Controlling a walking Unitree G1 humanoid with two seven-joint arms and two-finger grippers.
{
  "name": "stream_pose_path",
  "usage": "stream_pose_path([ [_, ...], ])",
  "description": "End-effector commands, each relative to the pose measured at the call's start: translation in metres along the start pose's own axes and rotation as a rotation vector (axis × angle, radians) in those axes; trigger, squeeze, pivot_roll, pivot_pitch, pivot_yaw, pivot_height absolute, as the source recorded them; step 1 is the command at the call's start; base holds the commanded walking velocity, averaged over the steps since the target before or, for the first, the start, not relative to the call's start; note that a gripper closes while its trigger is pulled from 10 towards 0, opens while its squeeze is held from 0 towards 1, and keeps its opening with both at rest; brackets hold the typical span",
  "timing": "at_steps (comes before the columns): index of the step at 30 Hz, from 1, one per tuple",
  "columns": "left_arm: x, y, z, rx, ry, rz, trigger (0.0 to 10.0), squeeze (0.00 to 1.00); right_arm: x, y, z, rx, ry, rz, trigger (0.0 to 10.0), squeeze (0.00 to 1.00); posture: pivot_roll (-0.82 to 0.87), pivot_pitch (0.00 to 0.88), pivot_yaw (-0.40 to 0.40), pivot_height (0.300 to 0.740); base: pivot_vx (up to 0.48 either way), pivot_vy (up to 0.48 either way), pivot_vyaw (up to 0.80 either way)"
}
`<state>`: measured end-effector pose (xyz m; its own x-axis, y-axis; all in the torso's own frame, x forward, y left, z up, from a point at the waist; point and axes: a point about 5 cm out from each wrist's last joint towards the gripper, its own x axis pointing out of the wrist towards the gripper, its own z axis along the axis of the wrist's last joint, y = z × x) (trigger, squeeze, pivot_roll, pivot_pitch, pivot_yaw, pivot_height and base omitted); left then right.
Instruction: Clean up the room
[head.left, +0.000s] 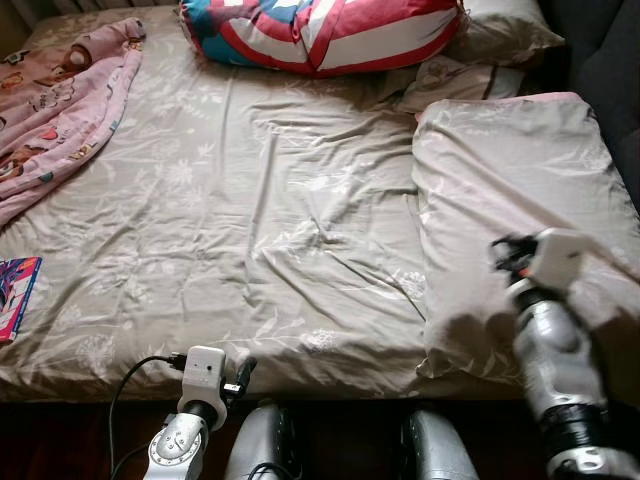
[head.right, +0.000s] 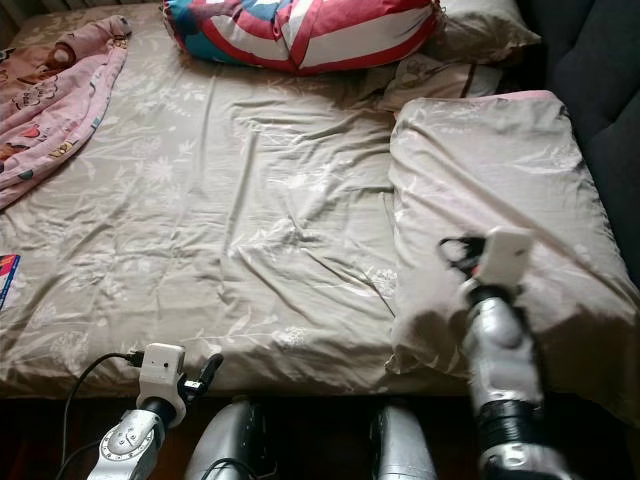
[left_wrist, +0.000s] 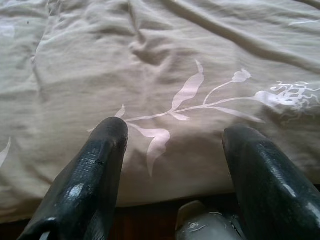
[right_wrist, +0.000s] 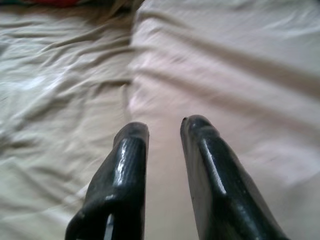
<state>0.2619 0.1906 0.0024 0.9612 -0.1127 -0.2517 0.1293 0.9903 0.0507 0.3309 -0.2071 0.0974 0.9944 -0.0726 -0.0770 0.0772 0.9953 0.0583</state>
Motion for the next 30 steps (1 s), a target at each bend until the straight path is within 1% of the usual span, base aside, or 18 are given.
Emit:
stream_pose_path([
  [1, -0.007, 0.005, -0.014, -0.04, 0.057, 0.036, 10.0, 0.0, -0.008, 0.008, -0.023, -0.006, 0.084, 0.066, 10.0, 0.0, -0.01, 0.247, 0.065, 0.65, 0.0, 0.0, 0.0],
  [2, -0.007, 0.007, -0.015, -0.082, 0.062, 0.062, 10.0, 0.0, -0.011, 0.012, -0.033, -0.032, 0.124, 0.098, 10.0, 0.0, -0.02, 0.242, 0.057, 0.65, 0.0, 0.0, 0.0],
  [4, -0.007, 0.009, -0.016, -0.134, 0.067, 0.099, 10.0, 0.0, -0.016, 0.016, -0.046, -0.075, 0.165, 0.144, 10.0, 0.0, -0.02, 0.238, 0.047, 0.65, 0.0, 0.0, 0.0],
  [5, -0.006, 0.013, -0.016, -0.162, 0.07, 0.131, 10.0, 0.0, -0.023, 0.017, -0.058, -0.102, 0.201, 0.168, 10.0, 0.0, -0.02, 0.237, 0.044, 0.65, 0.0, 0.0, 0.0],
  [6, -0.006, 0.013, -0.016, -0.162, 0.07, 0.131, 10.0, 0.0, -0.023, 0.017, -0.058, -0.102, 0.201, 0.168, 10.0, 0.0, -0.02, 0.237, 0.044, 0.65, 0.0, 0.0, 0.0],
  [7, -0.007, 0.014, -0.017, -0.176, 0.069, 0.145, 10.0, 0.0, -0.031, 0.015, -0.07, -0.08, 0.234, 0.173, 10.0, 0.0, -0.02, 0.233, 0.034, 0.65, 0.0, 0.0, 0.0],
  [9, -0.007, 0.012, -0.017, -0.169, 0.067, 0.141, 10.0, 0.0, -0.035, 0.01, -0.075, -0.061, 0.244, 0.157, 10.0, 0.0, -0.02, 0.231, 0.029, 0.65, 0.0, 0.0, 0.0],
  [10, -0.007, 0.01, -0.017, -0.165, 0.067, 0.135, 10.0, 0.0, -0.038, 0.006, -0.077, -0.02, 0.241, 0.13, 10.0, 0.0, -0.02, 0.226, 0.026, 0.65, 0.0, 0.0, 0.0],
  [11, -0.007, 0.01, -0.017, -0.165, 0.066, 0.134, 10.0, 0.0, -0.038, 0.005, -0.077, -0.009, 0.24, 0.125, 10.0, 0.0, -0.02, 0.226, 0.026, 0.65, 0.0, 0.0, 0.0],
  [15, -0.007, 0.006, -0.02, -0.173, 0.073, 0.126, 10.0, 0.0, -0.039, 0.0, -0.078, -0.011, 0.216, 0.106, 10.0, 0.0, -0.03, 0.213, 0.015, 0.65, 0.0, 0.0, 0.0],
  [18, -0.006, 0.005, -0.02, -0.175, 0.079, 0.124, 10.0, 0.0, -0.042, -0.005, -0.085, 0.031, 0.224, 0.051, 10.0, 0.0, -0.03, 0.211, 0.016, 0.669, 0.0, 0.0, 0.0],
  [19, -0.006, 0.005, -0.02, -0.174, 0.081, 0.123, 10.0, 0.0, -0.044, -0.004, -0.089, 0.027, 0.243, 0.046, 10.0, 0.0, -0.02, 0.21, 0.02, 0.679, 0.0, 0.0, 0.0],
  [20, -0.005, 0.005, -0.02, -0.18, 0.081, 0.119, 10.0, 0.0, -0.048, -0.001, -0.097, -0.004, 0.279, 0.058, 10.0, 0.0, -0.02, 0.206, 0.025, 0.689, 0.0, 0.0, 0.0],
  [21, -0.005, 0.005, -0.02, -0.18, 0.081, 0.119, 10.0, 0.0, -0.048, -0.001, -0.097, -0.004, 0.279, 0.058, 10.0, 0.0, -0.02, 0.206, 0.025, 0.689, 0.0, 0.0, 0.0],
  [22, -0.005, 0.006, -0.019, -0.181, 0.081, 0.118, 10.0, 0.0, -0.051, 0.002, -0.102, -0.014, 0.297, 0.074, 10.0, 0.0, -0.01, 0.203, 0.027, 0.699, 0.0, 0.0, 0.0],
  [28, -0.003, 0.009, -0.018, -0.178, 0.091, 0.117, 10.0, 0.0, -0.059, 0.011, -0.118, -0.005, 0.361, 0.083, 10.0, 0.0, -0.01, 0.195, 0.031, 0.724, 0.0, 0.0, 0.0],
  [29, -0.002, 0.009, -0.02, -0.227, 0.107, 0.13, 10.0, 0.0, -0.062, 0.012, -0.124, -0.009, 0.389, 0.087, 10.0, 0.0, -0.01, 0.189, 0.031, 0.734, 0.0, 0.0, 0.0],
  [30, -0.002, 0.009, -0.021, -0.258, 0.116, 0.136, 10.0, 0.0, -0.065, 0.012, -0.127, -0.014, 0.404, 0.088, 10.0, 0.0, -0.01, 0.189, 0.031, 0.739, 0.0, 0.0, 0.0],
])
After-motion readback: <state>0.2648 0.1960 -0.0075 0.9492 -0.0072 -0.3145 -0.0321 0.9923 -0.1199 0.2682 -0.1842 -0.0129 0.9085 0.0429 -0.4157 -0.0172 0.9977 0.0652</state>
